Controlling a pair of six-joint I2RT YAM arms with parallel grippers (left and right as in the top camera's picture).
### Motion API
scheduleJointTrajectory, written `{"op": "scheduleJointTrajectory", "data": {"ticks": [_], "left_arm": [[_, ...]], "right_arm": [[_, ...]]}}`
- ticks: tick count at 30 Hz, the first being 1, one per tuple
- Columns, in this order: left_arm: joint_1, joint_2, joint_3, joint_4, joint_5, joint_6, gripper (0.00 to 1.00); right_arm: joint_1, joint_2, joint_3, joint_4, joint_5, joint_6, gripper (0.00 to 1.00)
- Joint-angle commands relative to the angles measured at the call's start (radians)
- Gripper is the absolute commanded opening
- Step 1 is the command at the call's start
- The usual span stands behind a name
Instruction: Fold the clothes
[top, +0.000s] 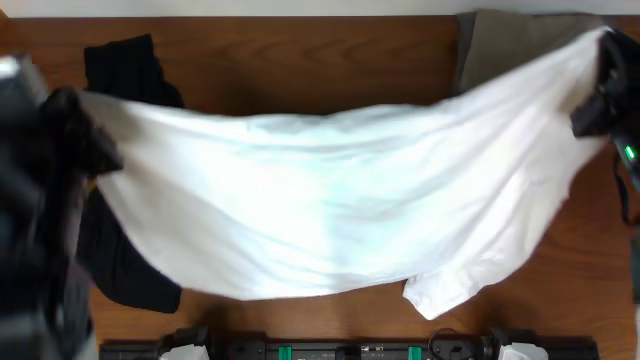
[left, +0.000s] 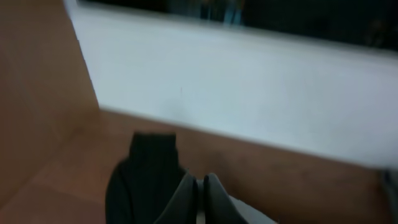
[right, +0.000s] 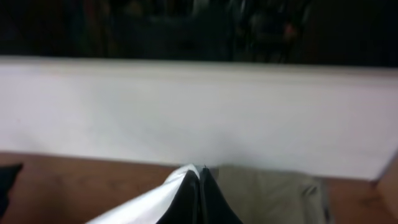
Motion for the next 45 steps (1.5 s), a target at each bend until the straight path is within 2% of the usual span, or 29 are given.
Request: {"op": "scheduleJointTrajectory", "data": {"ticks": [1,11,13,21,26,29,30,32,35,41,43,45], "left_arm": [[0.005,0.112,0.005,-0.008,-0.02,0.011,0.06],[0.005,0.496,0.005,0.039,-0.02,0.011,0.05],[0.005,0.583,0.005,0.072,-0.02,0.011,0.06],[0.005,0.904,0.005,0.287,-0.018,0.01,0.06],[0.003,1.064,0.005,0.435,-0.011,0.01,0.06],[0.001,1.114,0.005,0.478,-0.01,0.01,0.07],[0.001,1.124,0.005,0.484,-0.01,0.01,0.13],[0.002,1.131,0.005,0.492,-0.009,0.01,0.35],[0.001,1.131,0.005,0.503,-0.008,0.01,0.56],[-0.002,1.131,0.005,0.47,0.014,0.01,0.71],[-0.002,1.13,0.005,0.422,0.064,0.01,0.75],[-0.002,1.125,0.005,0.364,0.107,0.01,0.79]], "right_arm": [[-0.009,0.087,0.008,0.001,-0.048,-0.012,0.01],[-0.001,0.444,0.008,0.042,-0.15,-0.024,0.01],[0.008,0.52,0.008,0.069,-0.162,-0.039,0.04],[0.055,0.844,0.008,0.27,-0.176,-0.079,0.07],[0.082,1.011,0.008,0.42,-0.175,-0.002,0.08],[0.092,1.054,0.008,0.449,-0.176,0.037,0.08],[0.094,1.058,0.008,0.451,-0.176,0.038,0.09],[0.1,1.059,0.008,0.455,-0.175,0.037,0.13],[0.103,1.059,0.008,0.481,-0.177,0.037,0.21],[0.138,1.075,0.008,0.539,-0.172,-0.004,0.53],[0.15,1.09,0.008,0.57,-0.16,-0.015,0.61],[0.155,1.1,0.008,0.589,-0.16,-0.016,0.65]]}}
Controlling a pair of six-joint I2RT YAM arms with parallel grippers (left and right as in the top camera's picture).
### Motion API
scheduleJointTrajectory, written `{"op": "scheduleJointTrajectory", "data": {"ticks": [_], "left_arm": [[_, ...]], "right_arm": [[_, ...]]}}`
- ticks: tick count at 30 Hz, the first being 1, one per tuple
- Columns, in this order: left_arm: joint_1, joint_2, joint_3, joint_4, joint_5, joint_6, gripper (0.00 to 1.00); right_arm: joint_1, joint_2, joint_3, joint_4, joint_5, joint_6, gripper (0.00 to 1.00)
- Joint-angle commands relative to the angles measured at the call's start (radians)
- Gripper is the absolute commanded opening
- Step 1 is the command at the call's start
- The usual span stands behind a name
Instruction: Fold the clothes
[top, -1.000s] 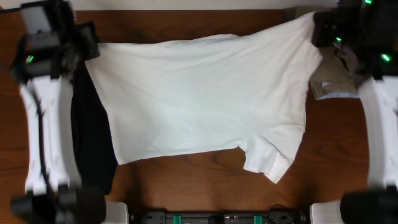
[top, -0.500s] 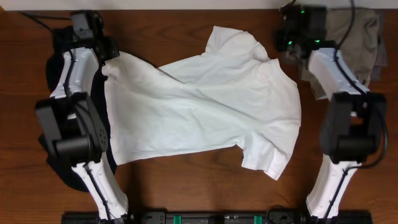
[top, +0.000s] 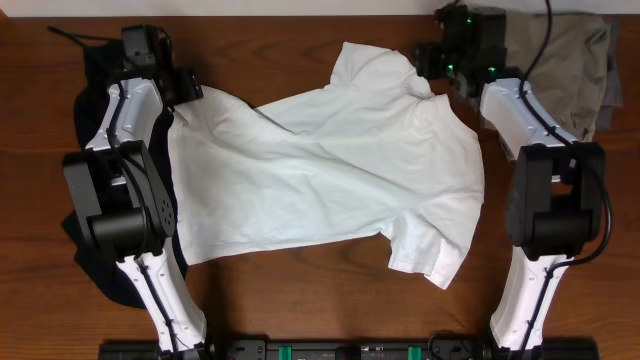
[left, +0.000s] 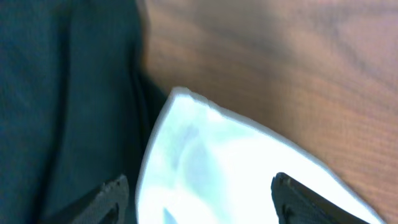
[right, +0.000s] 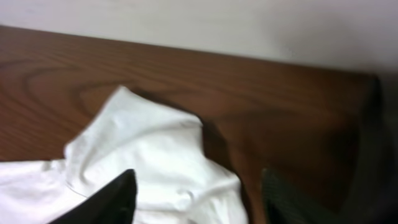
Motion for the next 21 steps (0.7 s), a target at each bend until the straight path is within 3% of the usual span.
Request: {"op": "scheduleJointTrajectory", "data": {"ticks": [1,8,21], "left_arm": [[-0.002,-0.02,0.006,-0.072,0.072,0.005,0.8],[-0.002,-0.071,0.007,-0.217,0.072,0.003,0.81],[-0.002,-0.086,0.006,-0.251,0.071,0.004,0.81]], "right_arm": [[0.019,0.033,0.009,0.023,0.001,-0.023,0.66],[0.022,0.056,0.039,0.022,-0.005,-0.078,0.68],[0.063,0.256,0.177,0.009,-0.066,-0.077,0.65]]}}
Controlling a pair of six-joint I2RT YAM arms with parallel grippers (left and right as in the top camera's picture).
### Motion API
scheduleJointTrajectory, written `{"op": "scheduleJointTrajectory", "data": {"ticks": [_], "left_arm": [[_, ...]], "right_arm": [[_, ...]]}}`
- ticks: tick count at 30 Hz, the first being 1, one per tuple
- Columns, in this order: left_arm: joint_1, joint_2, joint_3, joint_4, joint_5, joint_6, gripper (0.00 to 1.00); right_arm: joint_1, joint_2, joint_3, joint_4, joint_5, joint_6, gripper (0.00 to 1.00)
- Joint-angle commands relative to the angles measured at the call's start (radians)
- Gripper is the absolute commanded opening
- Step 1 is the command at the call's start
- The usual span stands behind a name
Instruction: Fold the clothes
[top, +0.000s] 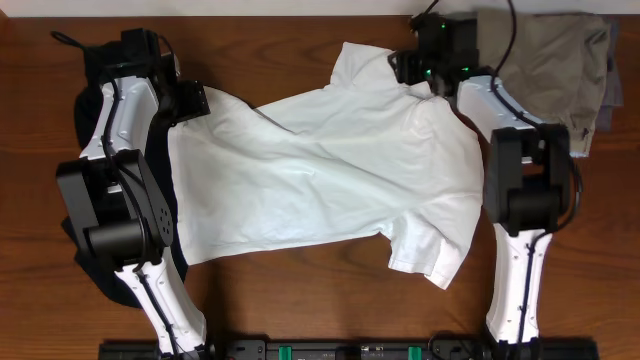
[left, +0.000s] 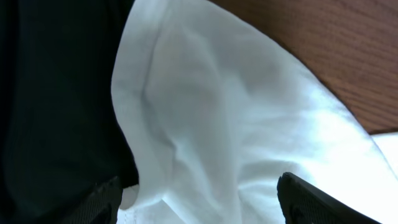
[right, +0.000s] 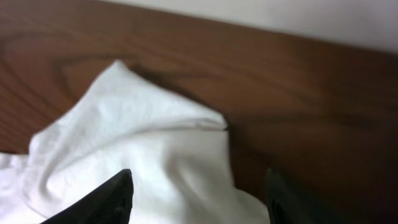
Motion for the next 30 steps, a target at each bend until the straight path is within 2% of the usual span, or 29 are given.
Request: {"op": "scheduleJointTrajectory", "data": {"ticks": [1,6,9,23,26,27,28,30], "left_arm": [[0.0,-0.022,0.007,-0.006,0.01,0.007,0.81],[0.0,-0.022,0.007,-0.006,0.01,0.006,0.81],[0.0,-0.022,0.007,-0.005,0.01,0.006,0.81],[0.0,-0.022,0.007,-0.006,0.01,0.006,0.81],[0.0,-0.022,0.007,-0.006,0.01,0.006,0.81],[0.0,-0.022,0.007,-0.006,0.01,0.006,0.81],[0.0,-0.022,0.007,-0.006,0.01,0.006,0.81],[0.0,-0.022,0.007,-0.006,0.01,0.006,0.81]], "right_arm": [[0.026,0.045,0.034,0.01,-0.017,-0.014,0.63],[0.027,0.056,0.034,0.048,0.056,0.064,0.37],[0.022,0.053,0.046,0.067,0.069,0.09,0.27],[-0.002,0.051,0.216,-0.008,0.066,0.138,0.05],[-0.002,0.053,0.214,-0.035,0.067,0.135,0.07],[-0.002,0.054,0.214,-0.047,0.065,0.124,0.13],[-0.001,0.054,0.214,-0.06,0.064,0.113,0.25],[0.003,0.054,0.214,-0.085,0.048,0.069,0.39]]}}
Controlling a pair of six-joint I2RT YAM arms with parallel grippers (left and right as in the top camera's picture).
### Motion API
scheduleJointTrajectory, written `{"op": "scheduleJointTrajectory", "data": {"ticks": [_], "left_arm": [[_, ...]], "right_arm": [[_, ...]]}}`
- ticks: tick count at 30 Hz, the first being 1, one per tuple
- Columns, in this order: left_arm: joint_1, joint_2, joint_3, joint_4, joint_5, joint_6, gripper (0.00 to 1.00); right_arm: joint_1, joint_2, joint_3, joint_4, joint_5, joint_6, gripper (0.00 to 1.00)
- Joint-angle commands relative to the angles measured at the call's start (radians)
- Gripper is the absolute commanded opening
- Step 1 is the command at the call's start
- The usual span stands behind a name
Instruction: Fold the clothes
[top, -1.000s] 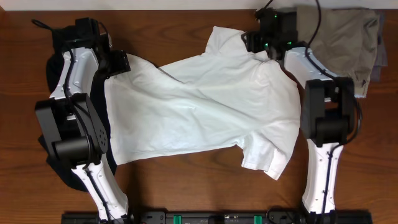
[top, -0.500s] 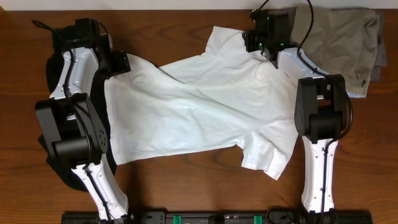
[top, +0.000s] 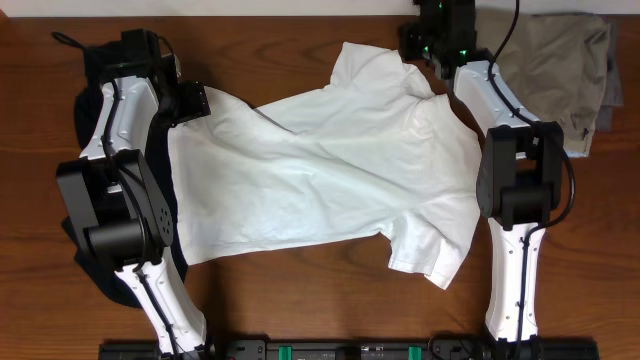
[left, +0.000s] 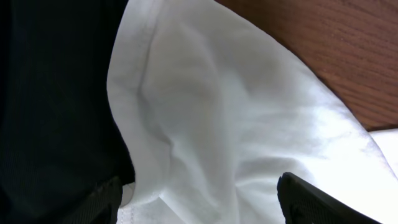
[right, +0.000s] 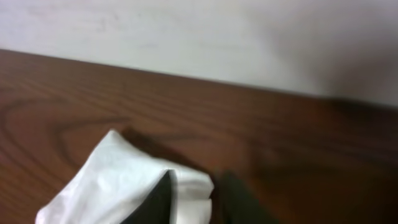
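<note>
A white t-shirt lies spread and rumpled across the middle of the wooden table. My left gripper sits at the shirt's far left corner. In the left wrist view this gripper is open, its fingers wide apart over bunched white cloth. My right gripper is at the shirt's far right corner. In the right wrist view it has its fingers drawn in on a fold of the shirt's edge.
A dark garment lies under and beside the left arm, reaching down the table's left side. A khaki garment lies at the far right corner. The wall rises right behind the far table edge.
The right gripper's fingers stood wide apart over the shirt corner and now pinch a fold of it; the wrist sits a little nearer the far edge. The left gripper and shirt are unchanged.
First both grippers were shut on the shirt, holding it stretched in the air between them. Then the shirt lay on the table with both grippers open at its far corners. They stayed open there, and now the right one has shut on its corner.
</note>
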Motion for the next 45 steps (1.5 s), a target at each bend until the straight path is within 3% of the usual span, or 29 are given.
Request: {"op": "scheduleJointTrajectory", "data": {"ticks": [1,6,13,21,26,32,45], "left_arm": [[0.0,-0.022,0.007,-0.003,0.002,0.006,0.81],[0.0,-0.022,0.007,-0.003,0.002,0.006,0.81],[0.0,-0.022,0.007,-0.004,0.002,0.006,0.81],[0.0,-0.022,0.007,-0.004,0.002,0.006,0.81],[0.0,-0.022,0.007,-0.003,0.002,0.006,0.81],[0.0,-0.022,0.007,-0.003,0.002,0.006,0.81],[0.0,-0.022,0.007,0.0,0.002,0.006,0.81]], "right_arm": [[0.002,0.001,0.01,-0.027,-0.025,-0.068,0.44],[0.01,0.019,0.01,-0.066,-0.025,-0.126,0.5],[0.01,0.059,0.01,-0.07,-0.063,-0.126,0.38],[0.013,0.085,0.01,-0.064,-0.066,-0.123,0.38],[0.016,0.107,0.01,-0.056,-0.066,-0.11,0.27],[0.009,0.099,0.021,-0.019,-0.072,-0.057,0.01],[-0.059,0.095,0.14,-0.015,-0.065,0.01,0.01]]}}
